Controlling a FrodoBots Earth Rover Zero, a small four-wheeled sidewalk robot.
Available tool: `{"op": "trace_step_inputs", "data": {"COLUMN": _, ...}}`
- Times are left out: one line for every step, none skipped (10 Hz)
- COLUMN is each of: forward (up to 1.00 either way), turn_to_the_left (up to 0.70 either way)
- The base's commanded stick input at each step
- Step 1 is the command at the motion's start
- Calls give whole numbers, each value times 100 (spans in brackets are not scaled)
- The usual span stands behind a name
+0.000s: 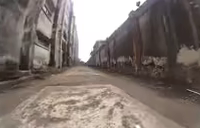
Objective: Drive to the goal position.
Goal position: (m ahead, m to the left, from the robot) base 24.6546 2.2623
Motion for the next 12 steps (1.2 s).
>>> {"op": "trace_step_inputs", "data": {"forward": 30, "turn_to_the_left": 0}}
{"op": "trace_step_inputs", "data": {"forward": 30, "turn_to_the_left": 0}}
{"op": "trace_step_inputs", "data": {"forward": 30, "turn_to_the_left": 0}}
{"op": "trace_step_inputs", "data": {"forward": 30, "turn_to_the_left": 0}}
{"op": "trace_step_inputs", "data": {"forward": 30, "turn_to_the_left": 0}}
{"op": "trace_step_inputs", "data": {"forward": 30, "turn_to_the_left": 0}}
{"op": "trace_step_inputs", "data": {"forward": 30, "turn_to_the_left": 0}}
{"op": "trace_step_inputs", "data": {"forward": 30, "turn_to_the_left": 0}}
{"op": "trace_step_inputs", "data": {"forward": 30, "turn_to_the_left": 0}}
{"op": "trace_step_inputs", "data": {"forward": 30, "turn_to_the_left": 0}}
{"op": "trace_step_inputs", "data": {"forward": 30, "turn_to_the_left": 0}}
{"op": "trace_step_inputs", "data": {"forward": 30, "turn_to_the_left": 0}}
